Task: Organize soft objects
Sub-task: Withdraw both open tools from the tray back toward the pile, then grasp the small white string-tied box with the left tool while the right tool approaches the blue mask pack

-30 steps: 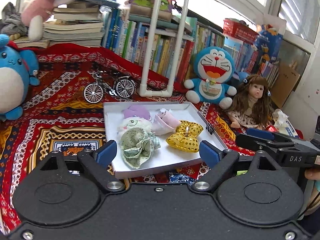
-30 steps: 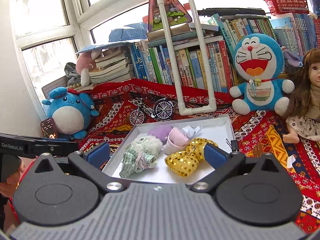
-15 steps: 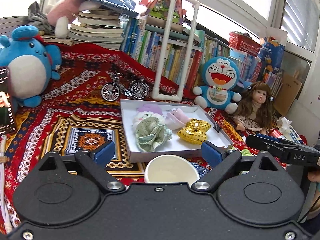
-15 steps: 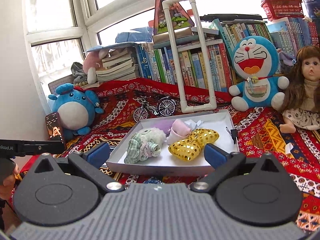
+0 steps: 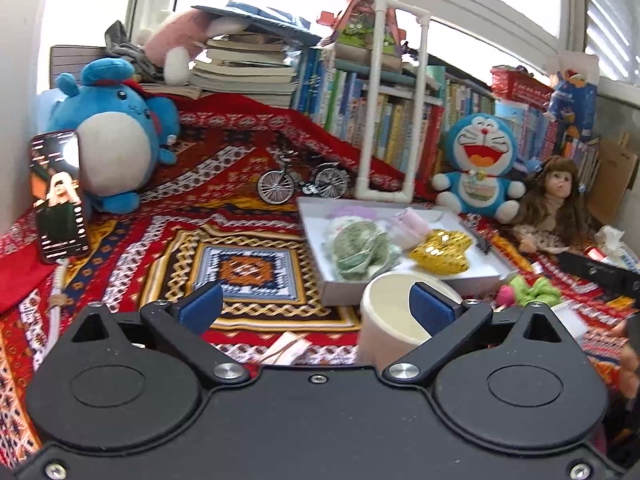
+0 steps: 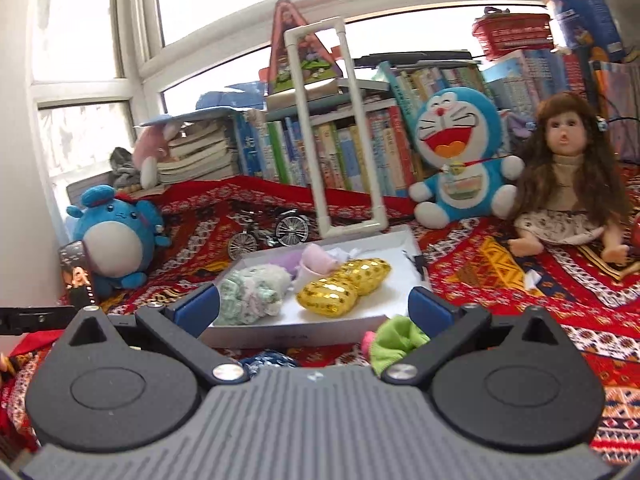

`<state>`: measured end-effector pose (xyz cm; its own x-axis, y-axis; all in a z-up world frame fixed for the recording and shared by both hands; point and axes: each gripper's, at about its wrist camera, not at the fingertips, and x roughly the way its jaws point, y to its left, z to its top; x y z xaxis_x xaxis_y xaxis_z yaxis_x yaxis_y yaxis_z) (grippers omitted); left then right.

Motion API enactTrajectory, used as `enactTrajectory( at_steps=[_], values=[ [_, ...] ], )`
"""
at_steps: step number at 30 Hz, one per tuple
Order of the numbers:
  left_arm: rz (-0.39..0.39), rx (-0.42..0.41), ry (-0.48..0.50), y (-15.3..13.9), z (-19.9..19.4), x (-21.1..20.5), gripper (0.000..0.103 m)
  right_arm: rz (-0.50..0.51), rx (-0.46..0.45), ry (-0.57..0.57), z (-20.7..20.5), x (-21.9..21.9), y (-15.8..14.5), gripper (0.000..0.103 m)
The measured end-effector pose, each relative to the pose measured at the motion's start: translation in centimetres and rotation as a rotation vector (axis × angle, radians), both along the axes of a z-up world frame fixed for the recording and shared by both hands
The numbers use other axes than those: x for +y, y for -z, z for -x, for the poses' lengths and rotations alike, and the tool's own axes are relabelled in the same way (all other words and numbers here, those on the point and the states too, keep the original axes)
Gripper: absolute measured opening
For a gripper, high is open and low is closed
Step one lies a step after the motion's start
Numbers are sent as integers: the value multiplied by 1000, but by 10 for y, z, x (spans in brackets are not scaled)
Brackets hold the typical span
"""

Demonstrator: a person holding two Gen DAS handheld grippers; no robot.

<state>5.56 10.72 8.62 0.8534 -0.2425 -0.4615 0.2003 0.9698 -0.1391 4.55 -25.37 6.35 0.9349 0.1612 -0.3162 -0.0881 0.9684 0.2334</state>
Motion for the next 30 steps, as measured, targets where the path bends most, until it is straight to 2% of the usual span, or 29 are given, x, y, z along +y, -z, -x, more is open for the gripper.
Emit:
enactTrajectory(
  at_steps=[12, 18, 30],
  values=[
    [-29, 43, -115, 38, 1, 22, 101, 6, -25, 97, 20, -11, 19, 103],
    [-54, 54, -143, 52, -2, 25, 101, 45, -9, 119, 24, -9, 27, 103],
    [-72, 60, -159, 68, -12, 19, 101, 55, 25, 115, 31, -4, 39, 103]
  ],
)
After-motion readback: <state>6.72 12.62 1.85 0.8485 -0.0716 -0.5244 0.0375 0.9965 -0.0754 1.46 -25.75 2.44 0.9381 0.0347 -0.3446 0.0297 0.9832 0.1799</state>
